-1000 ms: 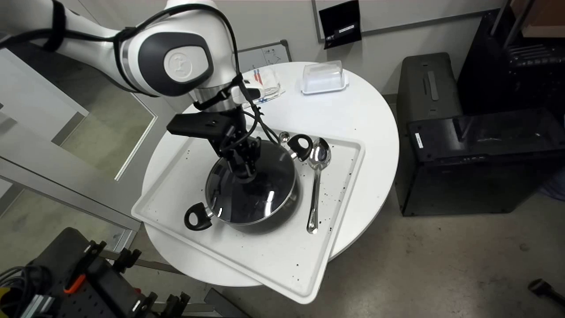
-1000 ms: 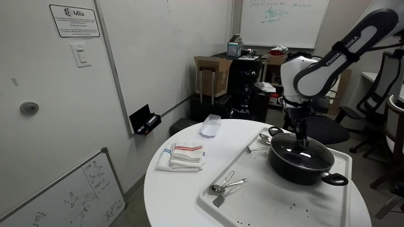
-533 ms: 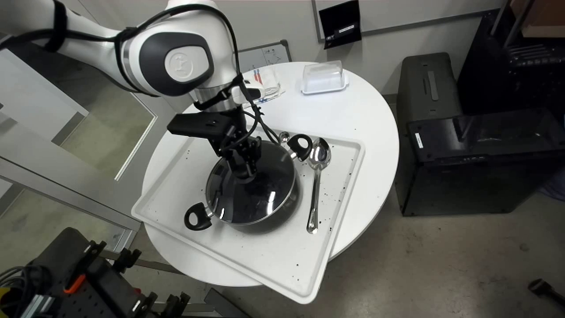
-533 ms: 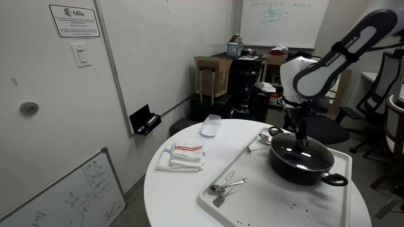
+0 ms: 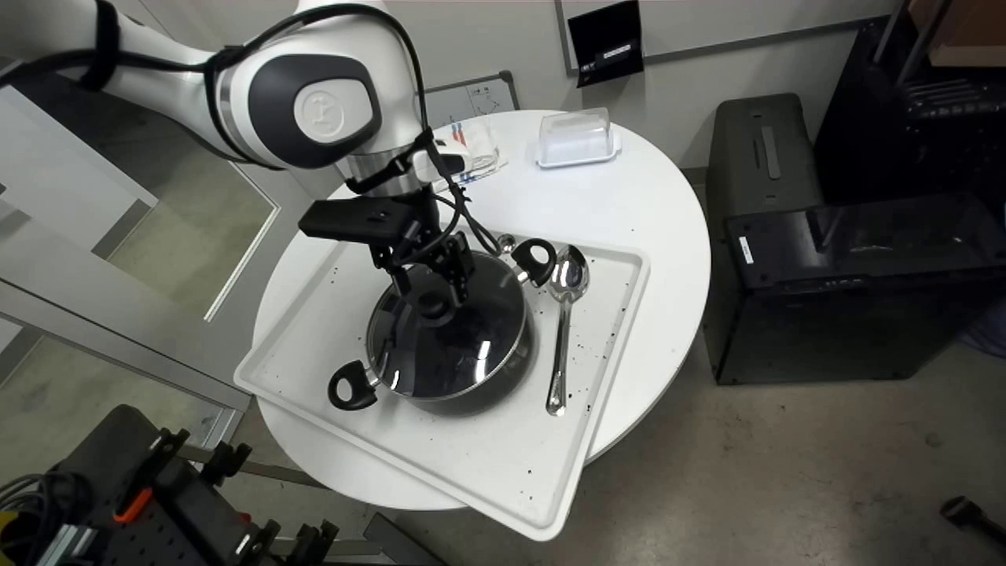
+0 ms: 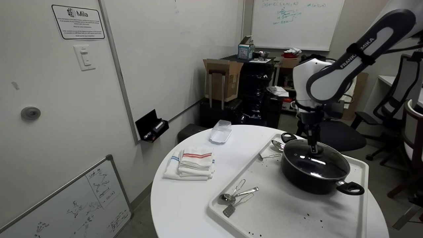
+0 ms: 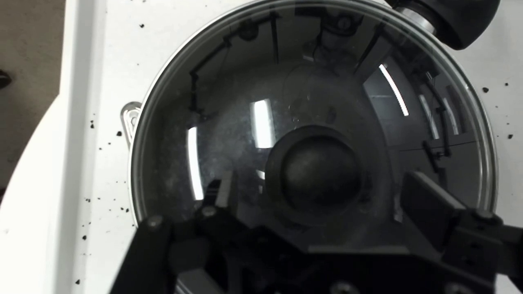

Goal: Put the glass lid on the black pot.

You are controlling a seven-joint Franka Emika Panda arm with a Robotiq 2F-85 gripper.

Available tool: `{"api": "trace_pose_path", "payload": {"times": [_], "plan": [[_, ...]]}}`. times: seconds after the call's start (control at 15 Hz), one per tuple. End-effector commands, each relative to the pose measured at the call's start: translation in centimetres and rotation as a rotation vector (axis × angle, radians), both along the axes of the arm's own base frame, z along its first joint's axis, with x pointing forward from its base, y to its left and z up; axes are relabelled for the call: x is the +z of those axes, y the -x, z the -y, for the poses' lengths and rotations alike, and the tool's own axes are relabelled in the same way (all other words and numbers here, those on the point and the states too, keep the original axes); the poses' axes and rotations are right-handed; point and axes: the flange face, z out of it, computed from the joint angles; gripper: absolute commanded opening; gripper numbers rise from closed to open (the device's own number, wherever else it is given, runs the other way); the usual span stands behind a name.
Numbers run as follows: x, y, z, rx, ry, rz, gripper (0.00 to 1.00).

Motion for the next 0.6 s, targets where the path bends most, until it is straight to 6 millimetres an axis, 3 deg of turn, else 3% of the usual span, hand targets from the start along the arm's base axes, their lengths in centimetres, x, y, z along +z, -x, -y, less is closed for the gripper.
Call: {"api": "trace_pose_path", "payload": {"times": [0.0,0.53], "plan": [[0.4,-0.3,0.0,0.016,-0.006,-0.001,1.00],[2.4,0.3,-0.1,0.048,-0.005,0.004,1.00]]}}
